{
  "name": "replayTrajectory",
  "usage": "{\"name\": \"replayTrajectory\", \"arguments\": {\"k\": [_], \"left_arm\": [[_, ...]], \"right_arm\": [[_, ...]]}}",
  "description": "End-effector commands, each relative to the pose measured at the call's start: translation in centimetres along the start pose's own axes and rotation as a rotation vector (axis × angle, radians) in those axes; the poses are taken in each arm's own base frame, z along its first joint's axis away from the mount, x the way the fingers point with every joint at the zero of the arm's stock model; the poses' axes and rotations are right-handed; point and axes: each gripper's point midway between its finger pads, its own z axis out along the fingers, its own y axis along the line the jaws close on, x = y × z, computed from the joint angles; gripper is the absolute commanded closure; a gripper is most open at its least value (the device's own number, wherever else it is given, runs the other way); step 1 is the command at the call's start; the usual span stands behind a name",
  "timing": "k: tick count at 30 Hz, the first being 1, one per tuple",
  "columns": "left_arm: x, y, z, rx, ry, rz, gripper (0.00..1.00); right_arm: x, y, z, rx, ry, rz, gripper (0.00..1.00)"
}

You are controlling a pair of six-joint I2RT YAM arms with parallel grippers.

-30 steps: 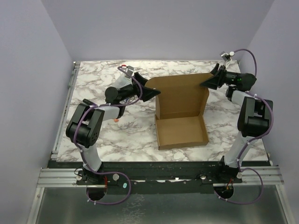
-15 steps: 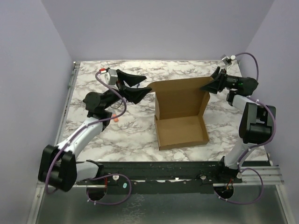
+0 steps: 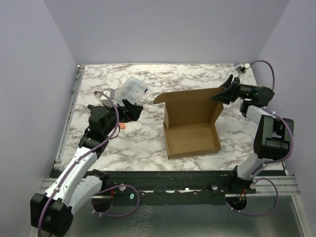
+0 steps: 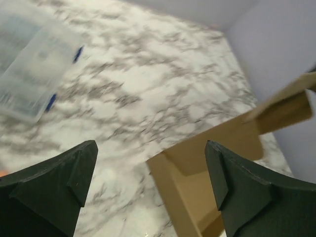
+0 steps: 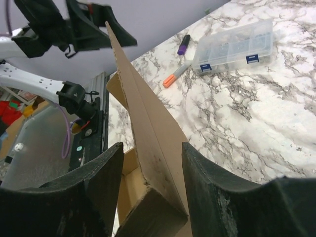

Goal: Fold the paper box
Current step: Pick up the product from the center of the board.

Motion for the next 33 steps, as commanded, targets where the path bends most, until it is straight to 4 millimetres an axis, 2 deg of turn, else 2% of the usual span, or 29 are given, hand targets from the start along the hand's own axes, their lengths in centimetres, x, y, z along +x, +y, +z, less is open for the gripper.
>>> {"name": "replayTrajectory", "arguments": {"k": [1, 5, 6, 10, 13, 18, 22, 27, 30, 33], "left_arm": [[6.2, 10.1, -2.1, -0.468, 0.083, -0.164, 0.01], [9.6, 15.6, -1.1, -0.696, 0.196, -0.178, 0.01], [9.8, 16.8, -0.8, -0.754, 0.211, -0.168, 0.02], [9.9, 20.3, 0.5, -0.934, 0.255, -0.112, 0.13], [9.9, 22.0, 1.4, -1.018, 0.296, -0.054, 0.26], [10.4, 24.1, 1.8, -1.101, 0.364, 0.011, 0.32], [11.9, 25.5, 1.0, -1.181, 0.427, 0.023, 0.34], [13.0, 26.2, 0.4, -1.203, 0.456, 0.02, 0.36], [14.1, 26.4, 0.4, -1.19, 0.493, -0.002, 0.53], [14.7, 25.9, 0.4, -1.156, 0.519, -0.025, 0.78]], "right_arm": [[3.7, 2.0, -1.9, -0.057, 0.267, -0.316, 0.46], [3.8, 2.0, -1.9, -0.057, 0.266, -0.307, 0.46], [3.9, 1.9, -1.9, -0.057, 0.267, -0.304, 0.46], [3.9, 2.0, -1.9, -0.058, 0.266, -0.301, 0.45], [3.9, 1.9, -1.9, -0.057, 0.267, -0.303, 0.45], [3.9, 1.8, -1.9, -0.058, 0.267, -0.3, 0.45], [4.0, 1.7, -1.9, -0.059, 0.267, -0.296, 0.45], [4.0, 1.6, -1.9, -0.06, 0.268, -0.296, 0.45], [3.9, 1.6, -1.9, -0.058, 0.267, -0.299, 0.45], [3.9, 1.7, -1.9, -0.058, 0.268, -0.297, 0.45]]}}
